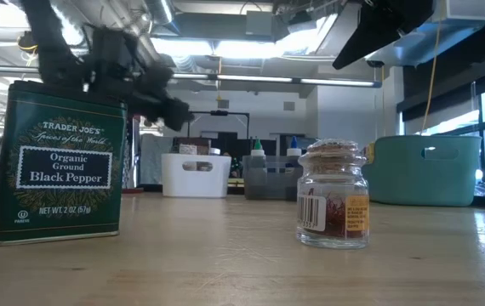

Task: Pick & Place Kitchen Items
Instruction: Put the green seasoning bottle into the white bin

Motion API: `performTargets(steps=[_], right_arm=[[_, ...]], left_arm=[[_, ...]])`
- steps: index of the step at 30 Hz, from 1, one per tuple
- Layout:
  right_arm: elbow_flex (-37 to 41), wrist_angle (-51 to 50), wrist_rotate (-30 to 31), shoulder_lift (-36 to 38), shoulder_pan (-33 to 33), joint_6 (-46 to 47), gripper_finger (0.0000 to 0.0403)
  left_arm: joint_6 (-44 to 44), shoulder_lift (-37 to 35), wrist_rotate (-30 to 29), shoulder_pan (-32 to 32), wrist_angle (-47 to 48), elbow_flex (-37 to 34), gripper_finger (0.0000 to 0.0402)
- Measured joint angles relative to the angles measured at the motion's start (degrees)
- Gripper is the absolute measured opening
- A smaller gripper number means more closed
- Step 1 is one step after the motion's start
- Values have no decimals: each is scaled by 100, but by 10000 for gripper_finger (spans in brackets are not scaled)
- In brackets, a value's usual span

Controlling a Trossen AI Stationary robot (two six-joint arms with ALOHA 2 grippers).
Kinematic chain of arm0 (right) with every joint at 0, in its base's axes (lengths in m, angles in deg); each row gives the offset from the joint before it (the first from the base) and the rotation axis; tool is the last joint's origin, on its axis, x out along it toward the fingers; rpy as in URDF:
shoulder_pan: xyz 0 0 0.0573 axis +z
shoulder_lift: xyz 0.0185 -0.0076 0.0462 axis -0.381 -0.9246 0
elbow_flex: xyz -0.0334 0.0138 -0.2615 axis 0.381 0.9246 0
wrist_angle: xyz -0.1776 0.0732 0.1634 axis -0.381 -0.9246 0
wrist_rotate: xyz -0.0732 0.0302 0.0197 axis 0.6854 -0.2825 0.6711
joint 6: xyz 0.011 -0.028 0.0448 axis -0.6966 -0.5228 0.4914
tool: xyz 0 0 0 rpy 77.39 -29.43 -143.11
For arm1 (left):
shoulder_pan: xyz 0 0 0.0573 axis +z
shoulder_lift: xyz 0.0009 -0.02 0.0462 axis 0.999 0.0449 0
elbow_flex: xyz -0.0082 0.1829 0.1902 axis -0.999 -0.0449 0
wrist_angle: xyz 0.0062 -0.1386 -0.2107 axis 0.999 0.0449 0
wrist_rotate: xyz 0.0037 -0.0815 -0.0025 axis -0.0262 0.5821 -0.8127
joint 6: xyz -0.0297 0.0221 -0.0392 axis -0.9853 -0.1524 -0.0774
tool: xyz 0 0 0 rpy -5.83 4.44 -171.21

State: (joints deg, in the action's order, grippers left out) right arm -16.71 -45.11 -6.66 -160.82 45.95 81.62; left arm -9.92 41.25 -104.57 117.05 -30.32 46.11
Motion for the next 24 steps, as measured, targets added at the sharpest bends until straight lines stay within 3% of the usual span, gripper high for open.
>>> performTargets(steps=[4,9,12,18,24], right_arm=[[2,-2,-30,0,0,1,58],[6,1,-46,0,1,1,58],[86,46,-44,0,0,1,58],[324,355,-44,0,-68,-13,58],[334,499,-44,0,-58,-148,58]], left_arm=[[610,-791,-681,-437,-5,-310,120],[1437,-1888,-634,-1348,413,-714,114],[1505,-2479,-670,-1957,788,-842,114],[876,-3447,-801,-3038,2508,-614,114],[220,-3759,-973,-3872,4806,324,114]])
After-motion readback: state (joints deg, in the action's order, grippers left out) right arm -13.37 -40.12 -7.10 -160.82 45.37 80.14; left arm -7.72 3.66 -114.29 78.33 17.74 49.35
